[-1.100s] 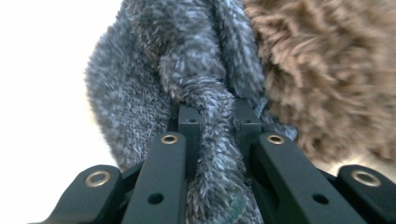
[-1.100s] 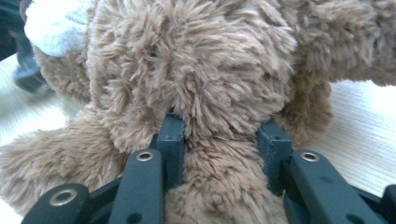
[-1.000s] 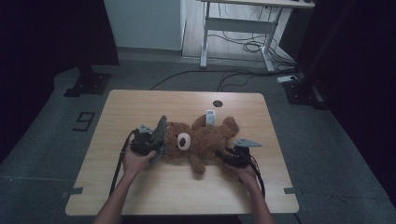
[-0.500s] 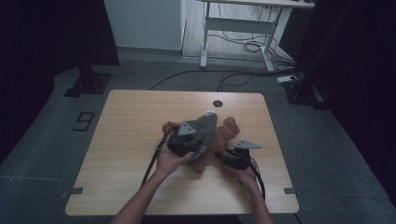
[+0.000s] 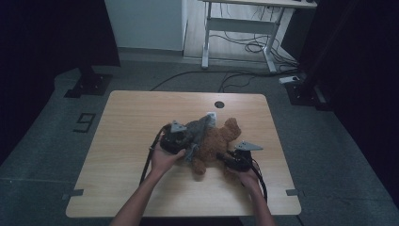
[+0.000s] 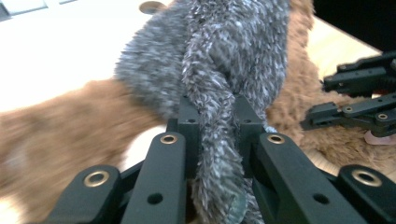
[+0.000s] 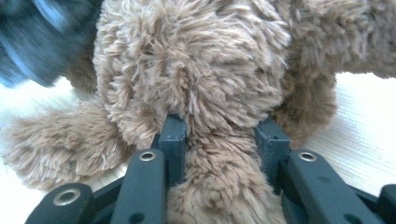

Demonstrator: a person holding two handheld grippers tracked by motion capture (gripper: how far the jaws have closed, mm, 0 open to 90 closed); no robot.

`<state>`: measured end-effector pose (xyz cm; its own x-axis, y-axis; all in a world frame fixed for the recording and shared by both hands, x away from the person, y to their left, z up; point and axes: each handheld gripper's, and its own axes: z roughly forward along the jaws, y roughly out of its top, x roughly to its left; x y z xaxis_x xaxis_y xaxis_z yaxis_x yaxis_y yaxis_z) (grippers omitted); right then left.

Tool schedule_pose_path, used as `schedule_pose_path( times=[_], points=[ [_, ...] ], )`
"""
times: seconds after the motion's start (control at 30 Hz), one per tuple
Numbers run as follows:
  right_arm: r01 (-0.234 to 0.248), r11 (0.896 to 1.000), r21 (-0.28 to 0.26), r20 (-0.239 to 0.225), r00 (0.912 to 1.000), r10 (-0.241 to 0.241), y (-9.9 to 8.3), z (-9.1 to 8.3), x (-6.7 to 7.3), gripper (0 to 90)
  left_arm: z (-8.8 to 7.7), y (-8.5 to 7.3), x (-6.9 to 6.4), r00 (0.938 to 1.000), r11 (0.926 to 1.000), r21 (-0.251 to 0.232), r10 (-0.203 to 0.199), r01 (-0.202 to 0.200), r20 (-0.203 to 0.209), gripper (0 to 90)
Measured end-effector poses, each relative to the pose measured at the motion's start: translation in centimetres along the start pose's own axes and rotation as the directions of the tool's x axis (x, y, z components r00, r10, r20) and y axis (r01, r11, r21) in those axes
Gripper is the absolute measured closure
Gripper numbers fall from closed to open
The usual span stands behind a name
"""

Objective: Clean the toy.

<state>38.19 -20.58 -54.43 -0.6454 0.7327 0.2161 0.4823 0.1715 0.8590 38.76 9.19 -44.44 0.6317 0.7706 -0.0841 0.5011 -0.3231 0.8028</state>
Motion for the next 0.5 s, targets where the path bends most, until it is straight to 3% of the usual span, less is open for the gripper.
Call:
schedule_pose_path(
  times=[0.1, 0.2, 0.23, 0.27, 0.37, 0.5],
  points=[
    [-0.003, 1.0, 0.002, -0.001, 1.0, 0.003, 0.0, 0.0, 0.0, 62.9, -1.7, -0.2, 1.1, 0.9984, 0.9998, -0.017, 0.012, -0.013, -0.055, 78.4],
    [-0.002, 1.0, 0.002, -0.001, 1.0, 0.002, 0.0, 0.0, 0.0, 62.9, -2.3, -0.7, 2.1, 0.9964, 1.0, -0.007, 0.003, -0.004, -0.085, 78.5],
    [-0.003, 1.0, 0.003, -0.002, 1.0, 0.003, 0.0, 0.0, -0.1, 62.9, -2.4, -1.6, 3.4, 0.9921, 0.9998, 0.012, -0.016, 0.018, -0.124, 78.5],
    [-0.004, 1.0, 0.003, -0.002, 1.0, 0.004, 0.0, 0.0, -0.1, 62.9, -2.2, -2.2, 4.0, 0.9909, 0.9989, 0.026, -0.036, 0.04, -0.13, 78.6],
    [-0.001, 1.0, 0.005, -0.003, 1.0, 0.001, 0.0, 0.0, 0.0, 62.9, -1.6, -4.2, 5.7, 0.9887, 0.9912, 0.017, -0.13, 0.131, -0.075, 78.8],
    [-0.005, 1.0, 0.004, -0.005, 1.0, 0.005, 0.0, 0.0, 0.0, 62.9, -1.6, -5.1, 6.3, 0.984, 0.9882, 0.02, -0.149, 0.152, -0.098, 78.8]
  ],
)
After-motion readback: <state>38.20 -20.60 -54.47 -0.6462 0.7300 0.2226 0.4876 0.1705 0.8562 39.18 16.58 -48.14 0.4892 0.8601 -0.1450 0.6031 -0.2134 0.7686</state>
